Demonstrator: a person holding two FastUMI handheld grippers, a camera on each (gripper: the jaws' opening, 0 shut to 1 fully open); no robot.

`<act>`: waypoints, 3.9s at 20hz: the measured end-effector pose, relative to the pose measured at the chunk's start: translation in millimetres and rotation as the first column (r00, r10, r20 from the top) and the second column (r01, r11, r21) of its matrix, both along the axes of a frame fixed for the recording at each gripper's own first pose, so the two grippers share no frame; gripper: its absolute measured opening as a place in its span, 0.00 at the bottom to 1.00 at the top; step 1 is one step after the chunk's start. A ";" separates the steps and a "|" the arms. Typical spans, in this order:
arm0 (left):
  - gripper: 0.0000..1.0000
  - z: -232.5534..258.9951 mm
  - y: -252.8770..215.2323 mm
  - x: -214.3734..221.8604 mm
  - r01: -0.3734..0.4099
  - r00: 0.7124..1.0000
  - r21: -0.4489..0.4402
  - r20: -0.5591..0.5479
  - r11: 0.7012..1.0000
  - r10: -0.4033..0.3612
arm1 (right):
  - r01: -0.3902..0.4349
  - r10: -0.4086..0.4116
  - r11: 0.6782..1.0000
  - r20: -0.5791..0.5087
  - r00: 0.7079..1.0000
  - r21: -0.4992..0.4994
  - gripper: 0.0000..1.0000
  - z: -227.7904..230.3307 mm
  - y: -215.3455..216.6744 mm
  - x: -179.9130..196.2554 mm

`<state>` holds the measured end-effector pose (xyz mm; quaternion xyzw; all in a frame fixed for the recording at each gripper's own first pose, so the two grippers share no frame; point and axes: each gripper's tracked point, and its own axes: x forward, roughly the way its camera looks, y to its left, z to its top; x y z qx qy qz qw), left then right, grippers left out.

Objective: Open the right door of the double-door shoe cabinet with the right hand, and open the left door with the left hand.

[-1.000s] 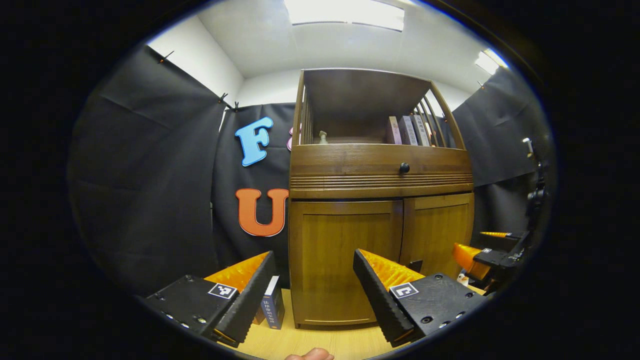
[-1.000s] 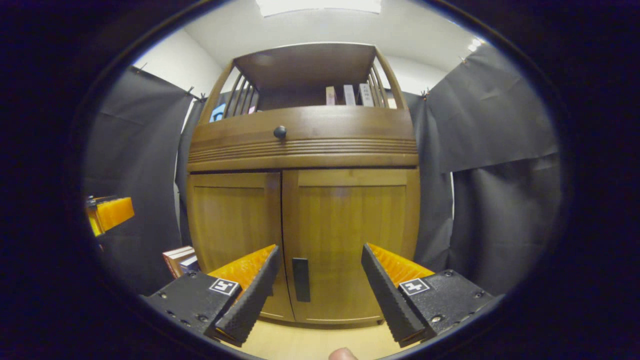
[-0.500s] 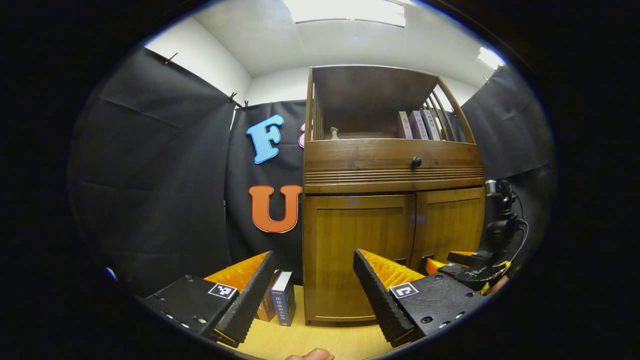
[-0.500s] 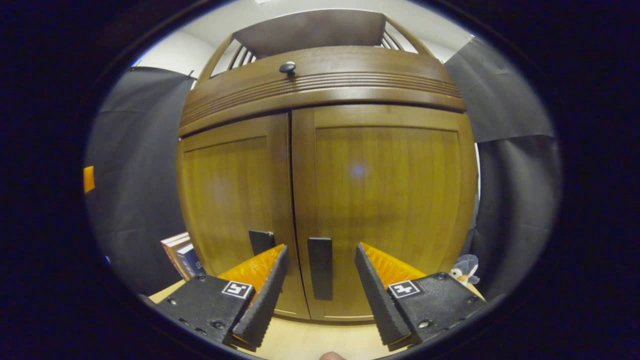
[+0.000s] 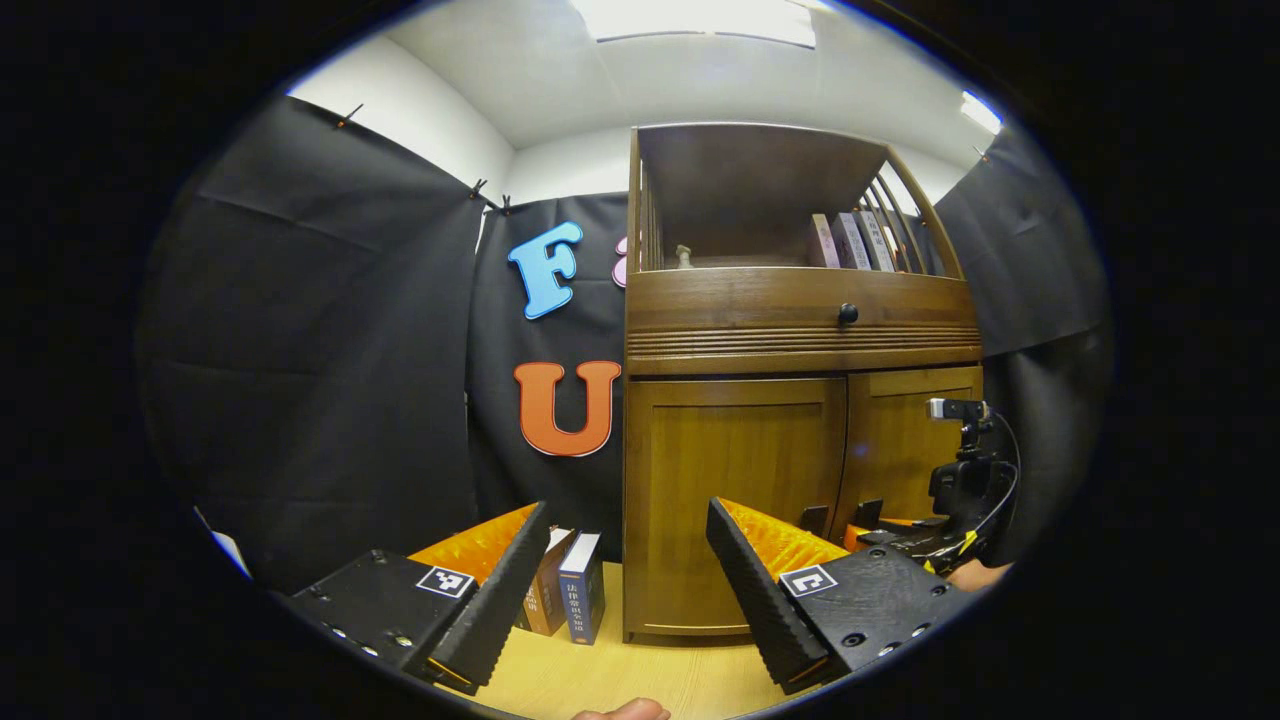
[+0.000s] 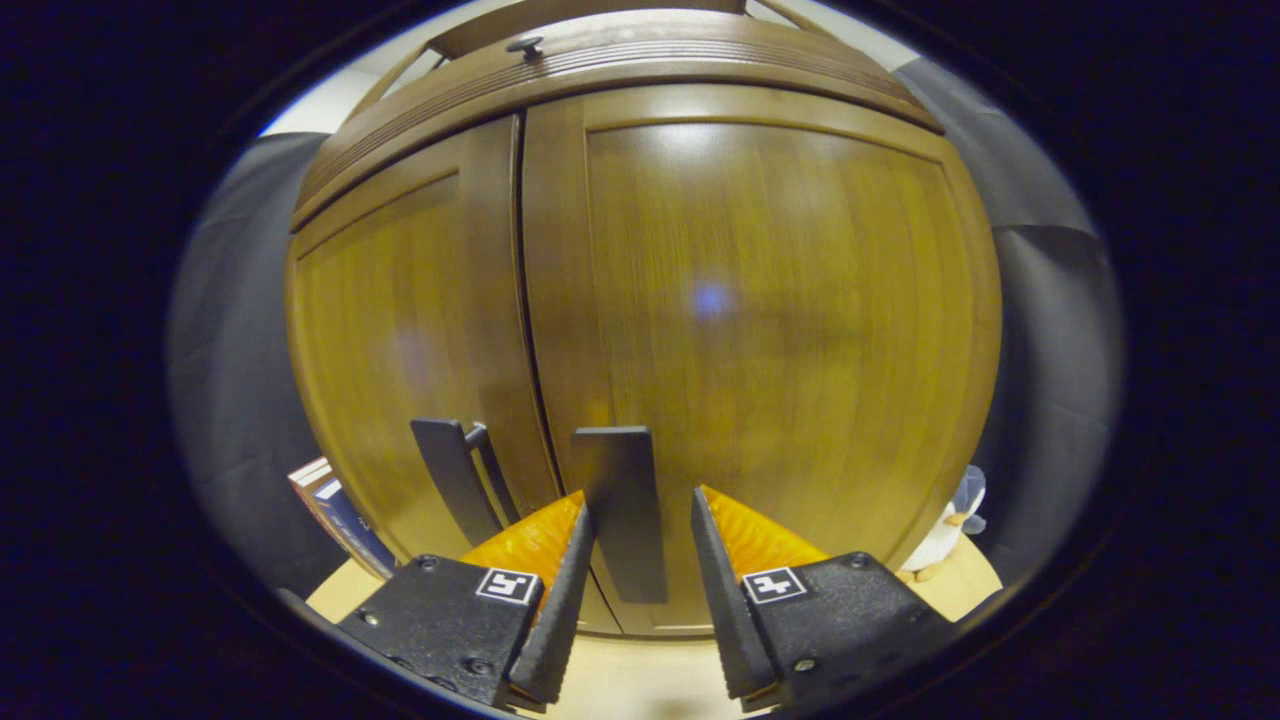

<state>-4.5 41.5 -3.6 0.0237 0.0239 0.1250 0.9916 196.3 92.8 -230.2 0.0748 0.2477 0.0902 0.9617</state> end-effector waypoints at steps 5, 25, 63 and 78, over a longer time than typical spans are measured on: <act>0.95 -3.4 1.1 -2.5 -0.005 1.000 -0.010 -0.020 1.000 0.005 | 0.009 -0.009 1.000 0.035 0.999 0.005 0.51 -2.9 11.2 9.0; 0.95 -8.2 -30.1 1.4 0.073 0.997 0.011 -0.023 0.997 -0.073 | -0.029 0.030 1.000 0.107 0.994 -0.006 0.27 12.1 -9.5 -49.7; 0.95 -72.3 -157.8 61.8 0.318 0.943 -0.053 -0.082 0.947 -0.321 | 0.218 -0.211 0.962 0.058 0.976 -0.162 0.11 33.8 -216.4 -185.9; 0.95 -129.7 -158.6 133.8 0.280 0.941 -0.083 -0.175 0.956 -0.291 | 0.243 -0.246 0.963 -0.007 0.969 -0.112 0.04 34.1 -284.3 -205.7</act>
